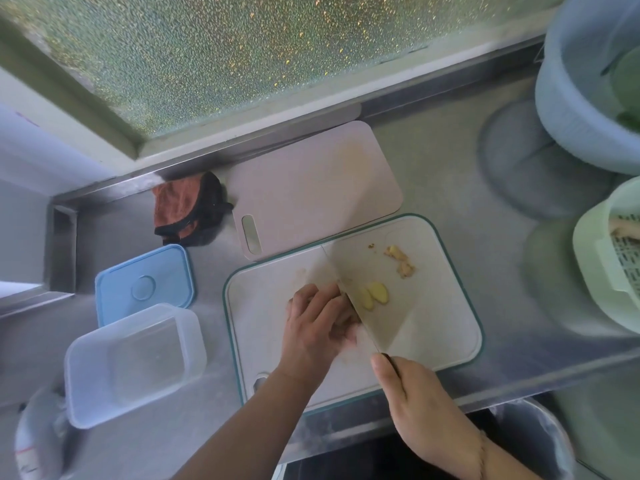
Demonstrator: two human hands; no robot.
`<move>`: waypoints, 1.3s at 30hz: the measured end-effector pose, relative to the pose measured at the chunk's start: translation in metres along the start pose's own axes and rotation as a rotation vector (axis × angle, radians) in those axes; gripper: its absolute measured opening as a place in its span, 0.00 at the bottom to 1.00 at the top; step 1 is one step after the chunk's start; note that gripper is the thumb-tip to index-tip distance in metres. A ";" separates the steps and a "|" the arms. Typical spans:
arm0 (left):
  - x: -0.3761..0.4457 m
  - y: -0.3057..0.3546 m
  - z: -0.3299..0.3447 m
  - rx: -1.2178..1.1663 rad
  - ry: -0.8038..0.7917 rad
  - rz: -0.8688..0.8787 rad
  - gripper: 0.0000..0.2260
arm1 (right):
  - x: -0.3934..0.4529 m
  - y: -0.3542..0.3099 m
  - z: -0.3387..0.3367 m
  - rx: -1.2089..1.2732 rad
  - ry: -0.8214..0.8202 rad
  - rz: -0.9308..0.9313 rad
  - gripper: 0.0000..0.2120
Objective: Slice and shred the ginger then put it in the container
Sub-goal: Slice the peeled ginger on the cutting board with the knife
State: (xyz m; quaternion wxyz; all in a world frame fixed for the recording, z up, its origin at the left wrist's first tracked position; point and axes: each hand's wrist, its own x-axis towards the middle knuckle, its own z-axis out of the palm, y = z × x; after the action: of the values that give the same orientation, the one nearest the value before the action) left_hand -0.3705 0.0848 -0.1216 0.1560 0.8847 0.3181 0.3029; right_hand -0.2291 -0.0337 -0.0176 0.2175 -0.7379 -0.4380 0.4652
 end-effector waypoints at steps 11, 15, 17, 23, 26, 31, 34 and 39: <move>-0.003 0.003 -0.009 0.014 -0.014 -0.037 0.14 | 0.042 0.003 -0.021 0.188 -0.009 0.066 0.30; -0.004 0.003 -0.009 0.015 -0.014 -0.046 0.15 | 0.036 -0.007 -0.023 0.188 -0.050 0.067 0.28; -0.003 0.005 -0.009 0.010 0.014 -0.032 0.15 | 0.026 -0.016 -0.019 0.097 -0.008 0.012 0.25; 0.001 0.006 -0.008 0.016 0.020 0.002 0.10 | 0.000 -0.027 -0.017 -0.033 0.042 -0.040 0.20; 0.003 0.007 -0.008 0.020 0.030 0.014 0.09 | -0.003 -0.029 -0.017 -0.016 0.028 -0.009 0.21; 0.007 0.009 -0.010 0.015 0.050 0.046 0.10 | -0.004 -0.033 -0.020 -0.008 -0.007 0.035 0.20; 0.010 0.011 -0.011 0.017 0.065 0.064 0.12 | -0.001 -0.032 -0.017 -0.015 0.008 0.016 0.21; 0.008 0.008 -0.009 0.016 0.049 0.052 0.12 | 0.009 -0.031 -0.012 -0.014 -0.015 0.021 0.23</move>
State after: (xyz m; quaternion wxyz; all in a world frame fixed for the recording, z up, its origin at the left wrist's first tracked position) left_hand -0.3673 0.0848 -0.1072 0.1334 0.8862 0.3010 0.3260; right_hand -0.2302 -0.0087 0.0059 0.2040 -0.7403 -0.4352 0.4700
